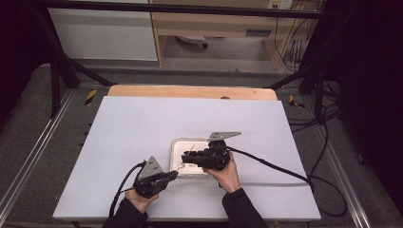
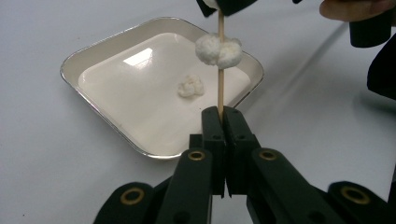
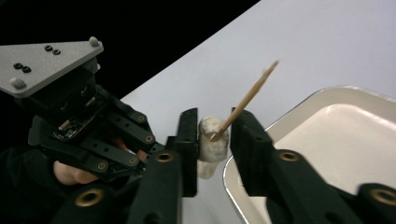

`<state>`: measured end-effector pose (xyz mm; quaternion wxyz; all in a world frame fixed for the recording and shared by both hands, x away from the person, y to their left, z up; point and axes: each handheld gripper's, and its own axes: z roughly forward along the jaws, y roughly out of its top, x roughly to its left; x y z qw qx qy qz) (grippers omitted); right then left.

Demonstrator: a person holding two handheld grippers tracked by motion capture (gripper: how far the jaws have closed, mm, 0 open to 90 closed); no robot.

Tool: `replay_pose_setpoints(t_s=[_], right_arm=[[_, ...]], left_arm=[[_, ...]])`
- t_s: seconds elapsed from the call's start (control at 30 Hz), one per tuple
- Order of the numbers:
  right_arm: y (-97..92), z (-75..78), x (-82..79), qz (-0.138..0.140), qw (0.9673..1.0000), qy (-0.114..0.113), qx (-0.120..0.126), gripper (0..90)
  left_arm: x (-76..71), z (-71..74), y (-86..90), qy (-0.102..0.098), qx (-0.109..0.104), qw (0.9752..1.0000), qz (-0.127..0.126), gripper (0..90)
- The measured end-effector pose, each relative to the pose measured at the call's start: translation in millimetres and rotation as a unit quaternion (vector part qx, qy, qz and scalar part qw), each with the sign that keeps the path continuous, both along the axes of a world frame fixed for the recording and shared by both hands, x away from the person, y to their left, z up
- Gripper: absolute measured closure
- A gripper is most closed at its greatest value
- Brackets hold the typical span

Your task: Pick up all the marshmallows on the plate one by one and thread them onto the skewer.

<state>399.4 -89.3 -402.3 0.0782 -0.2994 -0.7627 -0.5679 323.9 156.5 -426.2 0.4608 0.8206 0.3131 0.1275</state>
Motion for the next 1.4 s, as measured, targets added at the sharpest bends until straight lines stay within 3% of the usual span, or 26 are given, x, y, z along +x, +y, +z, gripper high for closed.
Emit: replay_pose_setpoints(t_s=[0.13, 0.3, 0.63, 0.77, 0.97, 1.13, 1.4], right_arm=[[-6.7, 9.7, -0.9, -0.019, 0.9994, -0.029, -0.009, 54.4], [-15.3, 17.3, -2.2, -0.034, 0.9961, -0.066, -0.048, 41.3], [-24.7, 21.5, -5.6, -0.05, 0.9853, -0.11, -0.121, 21.7], [-26.5, 20.5, -6.0, -0.056, 0.982, -0.114, -0.139, 16.0], [-34.5, 14.9, -4.1, -0.069, 0.9832, -0.097, -0.138, 12.0], [-33.4, 9.2, -3.5, -0.07, 0.978, -0.094, -0.172, 7.2], [-26.0, -2.6, -1.5, -0.065, 0.9747, -0.09, -0.194, 3.2]], left_arm=[[0.9, 0.4, 2.1, 0.002, -0.005, 1.0, 0.004, 88.4], [2.4, 0.7, 4.7, 0.004, -0.005, 0.9999, 0.008, 88.4], [3.9, 1.3, 8.1, 0.008, -0.009, 0.9999, 0.011, 88.3], [4.3, 1.5, 9.4, 0.01, -0.011, 0.9998, 0.013, 88.3], [4.8, 1.4, 10.5, 0.011, -0.013, 0.9998, 0.014, 88.3], [5.2, 1.0, 10.3, 0.013, -0.012, 0.9997, 0.013, 88.3], [5.5, 1.0, 11.0, 0.014, -0.012, 0.9997, 0.014, 88.3]])
